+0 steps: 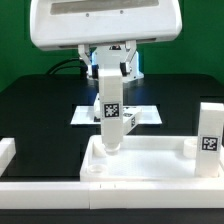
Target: Assemble desk
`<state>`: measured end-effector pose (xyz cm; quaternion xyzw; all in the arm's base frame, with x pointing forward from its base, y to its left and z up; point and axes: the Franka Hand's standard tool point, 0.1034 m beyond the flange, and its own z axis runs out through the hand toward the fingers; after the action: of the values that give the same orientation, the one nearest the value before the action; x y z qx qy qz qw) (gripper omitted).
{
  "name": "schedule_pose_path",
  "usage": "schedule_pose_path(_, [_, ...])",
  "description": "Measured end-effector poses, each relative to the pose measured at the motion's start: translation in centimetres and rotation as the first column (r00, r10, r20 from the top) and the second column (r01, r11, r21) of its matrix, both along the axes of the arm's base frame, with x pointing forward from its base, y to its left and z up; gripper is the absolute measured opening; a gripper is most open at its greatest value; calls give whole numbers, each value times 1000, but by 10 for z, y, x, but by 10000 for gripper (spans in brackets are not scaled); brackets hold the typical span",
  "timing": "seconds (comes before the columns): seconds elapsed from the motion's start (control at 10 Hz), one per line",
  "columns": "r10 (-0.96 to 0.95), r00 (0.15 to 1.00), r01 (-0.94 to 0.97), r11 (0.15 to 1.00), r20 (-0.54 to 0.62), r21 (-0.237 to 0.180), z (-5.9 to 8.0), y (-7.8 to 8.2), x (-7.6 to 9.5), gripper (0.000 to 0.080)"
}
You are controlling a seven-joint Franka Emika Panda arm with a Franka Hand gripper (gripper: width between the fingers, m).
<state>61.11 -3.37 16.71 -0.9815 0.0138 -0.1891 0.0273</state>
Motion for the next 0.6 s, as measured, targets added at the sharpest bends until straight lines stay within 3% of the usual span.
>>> schedule_pose_path(0.3, [10, 1000, -10, 1000, 4, -11, -3, -2, 0, 281])
schedule_pose_path(0.6, [11, 1000, -11, 999, 0, -30, -16, -16, -2, 281])
